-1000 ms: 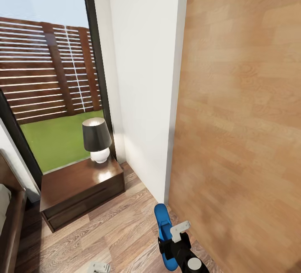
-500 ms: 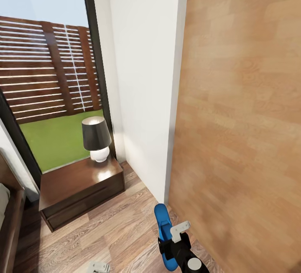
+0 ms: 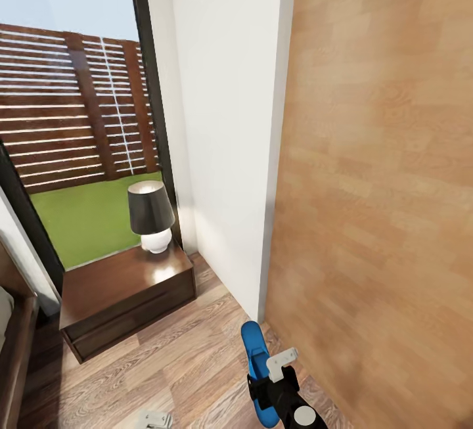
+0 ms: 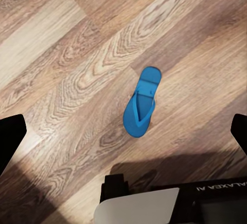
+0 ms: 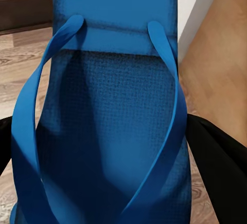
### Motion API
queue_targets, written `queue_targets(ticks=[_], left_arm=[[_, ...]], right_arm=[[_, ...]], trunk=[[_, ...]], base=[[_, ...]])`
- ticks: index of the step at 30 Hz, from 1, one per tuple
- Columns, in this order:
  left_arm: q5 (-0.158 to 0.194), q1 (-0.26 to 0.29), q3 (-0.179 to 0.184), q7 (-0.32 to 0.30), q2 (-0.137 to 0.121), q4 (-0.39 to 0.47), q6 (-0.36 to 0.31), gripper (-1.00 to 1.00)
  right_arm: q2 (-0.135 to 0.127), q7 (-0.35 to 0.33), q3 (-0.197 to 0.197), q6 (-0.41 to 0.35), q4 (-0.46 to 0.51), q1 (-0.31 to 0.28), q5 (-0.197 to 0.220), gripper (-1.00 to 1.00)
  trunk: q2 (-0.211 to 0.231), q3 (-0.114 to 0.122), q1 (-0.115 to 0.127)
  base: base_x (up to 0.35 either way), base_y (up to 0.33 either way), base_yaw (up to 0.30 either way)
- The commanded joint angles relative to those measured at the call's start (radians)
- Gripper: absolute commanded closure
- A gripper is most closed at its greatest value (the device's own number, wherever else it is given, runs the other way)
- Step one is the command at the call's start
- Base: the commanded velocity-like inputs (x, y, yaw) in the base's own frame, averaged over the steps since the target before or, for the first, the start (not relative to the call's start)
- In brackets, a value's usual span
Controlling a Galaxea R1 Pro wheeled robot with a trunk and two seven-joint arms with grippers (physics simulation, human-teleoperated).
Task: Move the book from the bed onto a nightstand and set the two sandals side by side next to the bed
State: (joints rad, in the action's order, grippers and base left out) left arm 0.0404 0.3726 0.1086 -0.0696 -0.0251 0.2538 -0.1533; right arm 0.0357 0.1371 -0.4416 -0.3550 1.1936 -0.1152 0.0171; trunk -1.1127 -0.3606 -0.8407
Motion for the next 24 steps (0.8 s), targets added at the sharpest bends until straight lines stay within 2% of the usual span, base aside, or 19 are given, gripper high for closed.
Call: queue_targets(ticks=[1,24], left_arm=[[0.004,0.000,0.007,-0.001,-0.001,0.002,-0.006,-1.00],[0.001,0.000,0.011,-0.001,0.000,0.002,0.041,-1.00]], right_arm=[[0.000,0.007,-0.002,-0.006,0.001,-0.001,0.003,1.00],[0.002,0.010,-0.004,-0.005,-0.001,-0.001,0.001,1.00]], trunk=[[-0.008,-0.004,-0.004],[-0.169,-0.076,-0.092]], base=[[0.000,0.000,0.000],[0.000,0.000,0.000]])
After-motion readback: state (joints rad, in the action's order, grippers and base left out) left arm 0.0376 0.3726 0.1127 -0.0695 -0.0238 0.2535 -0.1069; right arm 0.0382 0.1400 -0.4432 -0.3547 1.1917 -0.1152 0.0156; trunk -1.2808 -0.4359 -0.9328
